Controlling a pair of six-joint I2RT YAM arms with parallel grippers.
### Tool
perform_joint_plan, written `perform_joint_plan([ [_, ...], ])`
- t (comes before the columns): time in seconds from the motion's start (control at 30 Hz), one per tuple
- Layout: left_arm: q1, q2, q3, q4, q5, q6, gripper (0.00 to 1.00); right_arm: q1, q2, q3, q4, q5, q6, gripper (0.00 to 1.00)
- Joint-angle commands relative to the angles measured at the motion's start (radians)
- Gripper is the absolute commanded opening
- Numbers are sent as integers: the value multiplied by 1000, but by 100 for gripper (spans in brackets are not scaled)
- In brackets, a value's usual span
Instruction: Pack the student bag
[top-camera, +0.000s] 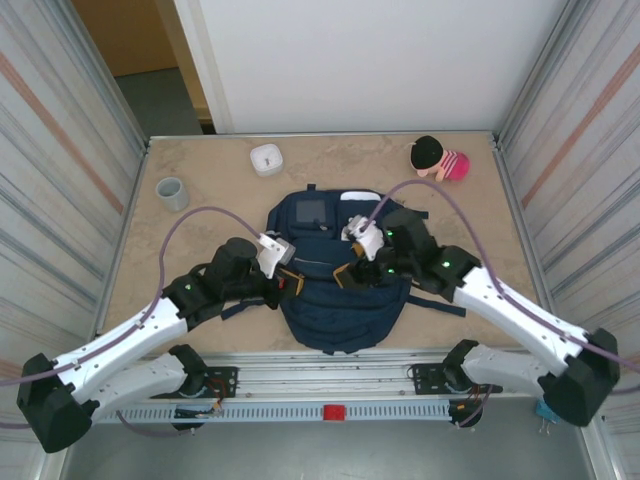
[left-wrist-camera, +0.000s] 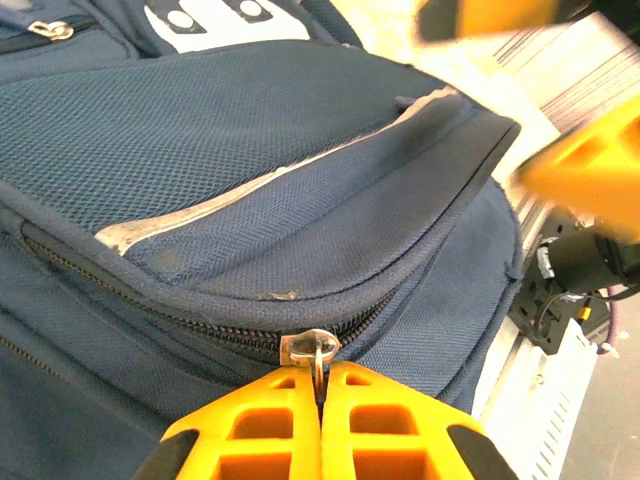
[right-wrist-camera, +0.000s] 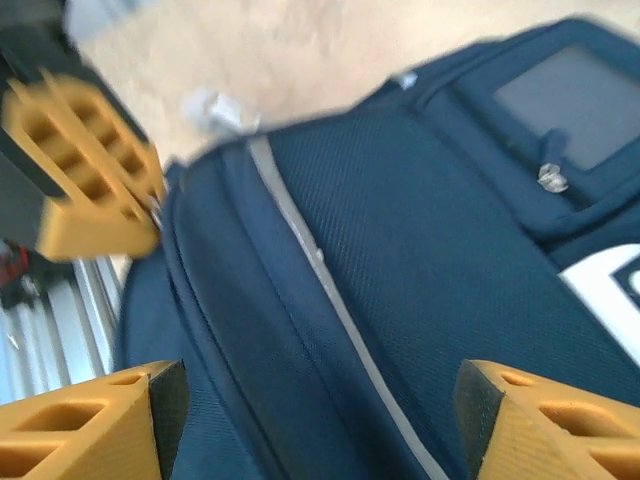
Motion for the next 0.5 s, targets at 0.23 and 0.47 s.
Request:
perform_joint_plan([
  [0.23,1,-17,113,28,-38,56,0,64,158,75,19,116,-227,25],
  [0.47,95,-2,133,-106,-229,47,0,-49,22,172,-3,23,-271,0],
])
